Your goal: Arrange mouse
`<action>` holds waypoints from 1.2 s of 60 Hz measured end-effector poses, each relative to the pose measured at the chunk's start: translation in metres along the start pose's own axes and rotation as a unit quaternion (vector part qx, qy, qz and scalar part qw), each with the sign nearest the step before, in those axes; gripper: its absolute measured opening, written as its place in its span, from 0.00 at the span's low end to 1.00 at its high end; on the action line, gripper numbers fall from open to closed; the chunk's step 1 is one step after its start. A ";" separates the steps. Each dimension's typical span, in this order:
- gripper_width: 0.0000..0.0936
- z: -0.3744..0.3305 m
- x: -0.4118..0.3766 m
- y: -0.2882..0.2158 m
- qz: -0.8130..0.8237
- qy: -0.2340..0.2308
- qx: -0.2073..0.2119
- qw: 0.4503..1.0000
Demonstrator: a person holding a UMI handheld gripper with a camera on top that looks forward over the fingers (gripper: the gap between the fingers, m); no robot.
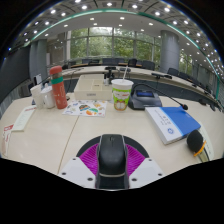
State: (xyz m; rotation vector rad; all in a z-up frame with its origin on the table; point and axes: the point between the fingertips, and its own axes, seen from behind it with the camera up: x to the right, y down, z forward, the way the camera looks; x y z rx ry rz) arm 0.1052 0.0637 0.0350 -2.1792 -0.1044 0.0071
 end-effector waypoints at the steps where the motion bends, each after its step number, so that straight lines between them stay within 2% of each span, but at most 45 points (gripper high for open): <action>1: 0.35 0.003 0.000 0.004 -0.001 -0.004 -0.004 1.000; 6: 0.39 0.013 -0.001 0.019 0.004 -0.015 -0.018 1.000; 13: 0.50 0.020 -0.003 0.041 0.014 -0.028 -0.055 0.998; 15: 0.53 0.018 -0.004 0.041 0.017 -0.030 -0.053 0.998; 18: 0.68 0.014 -0.004 0.039 0.015 -0.028 -0.051 0.998; 21: 0.92 0.006 -0.003 0.038 0.012 -0.024 -0.052 0.998; 24: 0.90 -0.003 0.001 0.033 0.009 -0.016 -0.051 0.999; 30: 0.92 -0.039 -0.001 0.020 0.012 -0.003 -0.037 0.999; 40: 0.92 -0.129 -0.011 0.003 0.014 0.018 -0.014 1.000; 58: 0.92 -0.318 -0.046 0.013 0.008 0.047 0.012 0.999; 72: 0.92 -0.401 -0.065 0.023 0.013 0.051 0.031 0.998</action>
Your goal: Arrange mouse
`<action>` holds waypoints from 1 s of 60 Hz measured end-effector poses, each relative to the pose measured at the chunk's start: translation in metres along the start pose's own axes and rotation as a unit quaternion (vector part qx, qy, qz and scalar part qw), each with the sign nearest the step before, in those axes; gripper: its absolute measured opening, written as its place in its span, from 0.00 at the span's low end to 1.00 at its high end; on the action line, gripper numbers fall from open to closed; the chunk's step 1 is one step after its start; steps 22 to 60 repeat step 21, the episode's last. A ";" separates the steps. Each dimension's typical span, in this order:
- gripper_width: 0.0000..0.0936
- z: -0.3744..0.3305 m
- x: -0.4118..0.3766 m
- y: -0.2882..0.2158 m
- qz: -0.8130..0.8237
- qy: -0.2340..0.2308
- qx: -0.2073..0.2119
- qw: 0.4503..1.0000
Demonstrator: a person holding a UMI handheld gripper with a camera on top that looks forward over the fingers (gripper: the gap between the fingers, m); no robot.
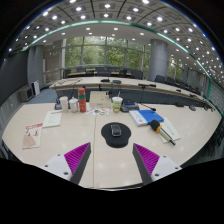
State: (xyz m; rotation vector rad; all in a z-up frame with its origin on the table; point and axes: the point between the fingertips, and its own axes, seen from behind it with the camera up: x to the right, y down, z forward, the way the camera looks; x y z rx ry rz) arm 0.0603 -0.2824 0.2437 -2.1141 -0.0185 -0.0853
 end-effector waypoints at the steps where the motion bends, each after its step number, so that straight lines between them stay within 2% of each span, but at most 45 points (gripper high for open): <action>1: 0.92 -0.004 -0.001 0.000 0.000 0.001 0.002 1.000; 19: 0.92 -0.032 0.005 -0.002 0.012 0.006 0.024 1.000; 60: 0.91 -0.031 0.005 -0.002 0.007 0.004 0.022 1.000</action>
